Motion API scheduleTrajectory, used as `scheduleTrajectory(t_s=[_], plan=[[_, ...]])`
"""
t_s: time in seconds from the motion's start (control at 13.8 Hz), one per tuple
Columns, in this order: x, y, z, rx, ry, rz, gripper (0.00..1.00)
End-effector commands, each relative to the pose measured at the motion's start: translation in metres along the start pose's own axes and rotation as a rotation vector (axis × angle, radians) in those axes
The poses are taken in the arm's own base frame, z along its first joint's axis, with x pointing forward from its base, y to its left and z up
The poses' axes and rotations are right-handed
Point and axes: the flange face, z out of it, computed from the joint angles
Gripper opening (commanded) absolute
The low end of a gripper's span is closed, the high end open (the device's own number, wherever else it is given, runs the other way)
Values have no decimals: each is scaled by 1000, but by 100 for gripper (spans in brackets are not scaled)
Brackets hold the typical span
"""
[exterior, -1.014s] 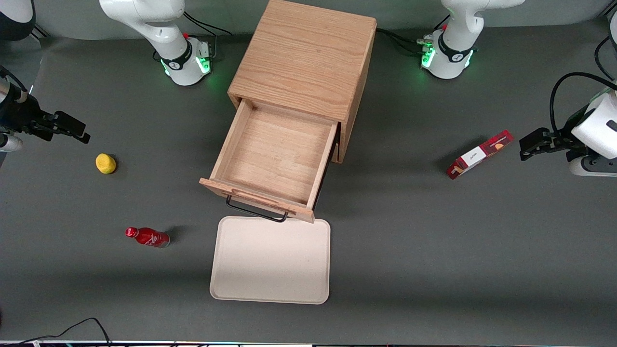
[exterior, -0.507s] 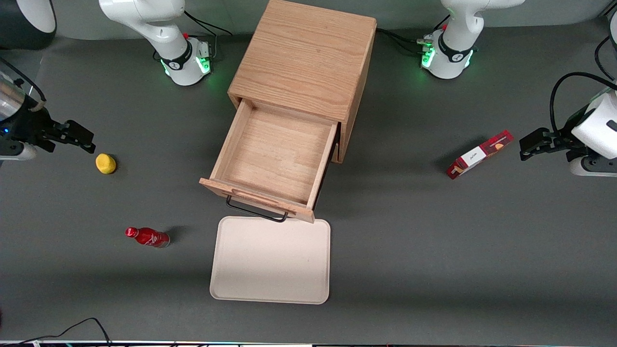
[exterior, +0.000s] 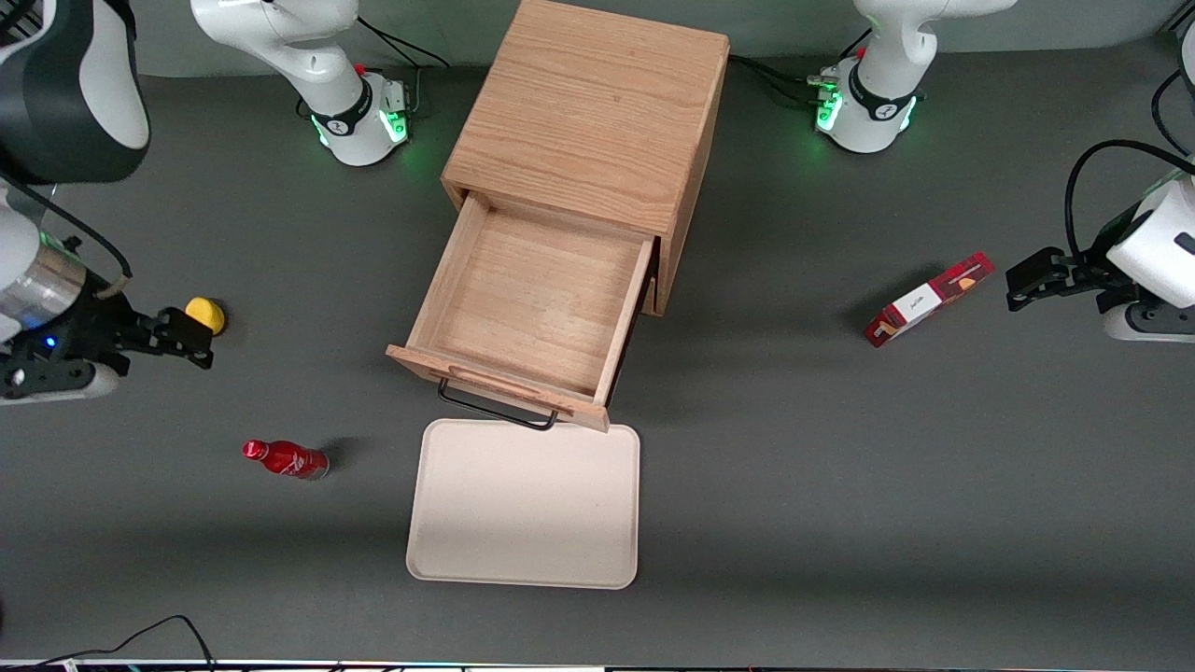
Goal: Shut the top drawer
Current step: 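Move the right gripper down toward the open drawer's black handle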
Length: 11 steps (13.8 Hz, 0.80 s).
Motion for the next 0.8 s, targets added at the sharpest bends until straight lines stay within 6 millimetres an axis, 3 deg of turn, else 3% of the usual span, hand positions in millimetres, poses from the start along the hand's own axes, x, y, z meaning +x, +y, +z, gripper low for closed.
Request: scheduleTrajectory(t_s=[0.0,0.22,0.36,0.72], plan=[[43,-18,4,-2,25,-112,100],[70,-41,35,20,19,-311,100],[80,-73,43,28,38,-415,100],[95,-144,97,104,14,-514,100]])
